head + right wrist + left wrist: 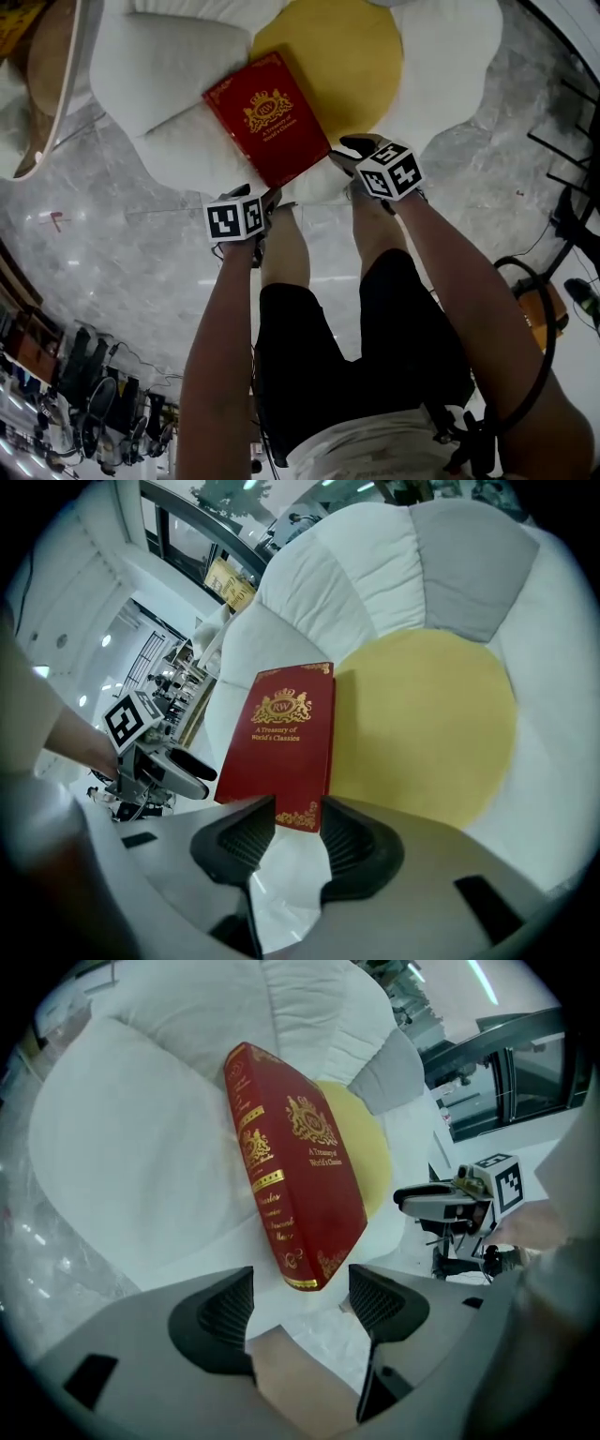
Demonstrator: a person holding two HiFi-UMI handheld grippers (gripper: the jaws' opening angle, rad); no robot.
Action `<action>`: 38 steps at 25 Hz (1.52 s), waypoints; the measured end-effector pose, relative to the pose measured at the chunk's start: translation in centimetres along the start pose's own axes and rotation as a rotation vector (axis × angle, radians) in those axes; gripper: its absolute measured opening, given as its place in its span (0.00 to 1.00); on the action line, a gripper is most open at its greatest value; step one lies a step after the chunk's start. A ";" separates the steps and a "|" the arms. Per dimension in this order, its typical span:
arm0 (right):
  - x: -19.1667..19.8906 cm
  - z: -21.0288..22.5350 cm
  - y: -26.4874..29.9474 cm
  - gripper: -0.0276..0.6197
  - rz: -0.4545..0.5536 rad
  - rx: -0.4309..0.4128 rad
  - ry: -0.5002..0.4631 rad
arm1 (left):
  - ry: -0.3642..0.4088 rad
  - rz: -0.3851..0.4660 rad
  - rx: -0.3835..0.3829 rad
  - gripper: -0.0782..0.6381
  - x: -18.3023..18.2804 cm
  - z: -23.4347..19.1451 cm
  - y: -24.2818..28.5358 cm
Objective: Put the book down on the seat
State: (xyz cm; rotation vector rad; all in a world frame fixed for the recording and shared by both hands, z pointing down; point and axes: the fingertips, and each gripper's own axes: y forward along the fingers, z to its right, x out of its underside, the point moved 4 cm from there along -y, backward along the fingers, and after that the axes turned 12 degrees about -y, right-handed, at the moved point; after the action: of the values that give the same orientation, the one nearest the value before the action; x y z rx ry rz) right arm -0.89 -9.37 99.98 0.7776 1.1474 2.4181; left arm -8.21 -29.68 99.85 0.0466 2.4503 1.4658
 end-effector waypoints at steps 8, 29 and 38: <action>-1.8 -0.2 -6.5 0.15 0.046 0.049 -0.072 | 0.031 0.056 0.006 0.55 0.5 4.9 -3.3; -9.0 -7.6 -23.5 0.07 0.197 -0.076 -0.196 | -0.016 0.437 0.176 0.12 5.0 17.9 -20.7; -12.0 -10.8 -30.9 0.07 0.262 -0.127 -0.299 | 0.082 0.561 0.175 0.12 5.0 23.6 -28.0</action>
State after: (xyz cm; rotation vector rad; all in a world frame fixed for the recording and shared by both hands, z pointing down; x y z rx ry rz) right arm 4.34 -3.24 66.08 1.2636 0.8108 2.4381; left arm -3.66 -22.10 63.96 0.7794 2.7640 1.4598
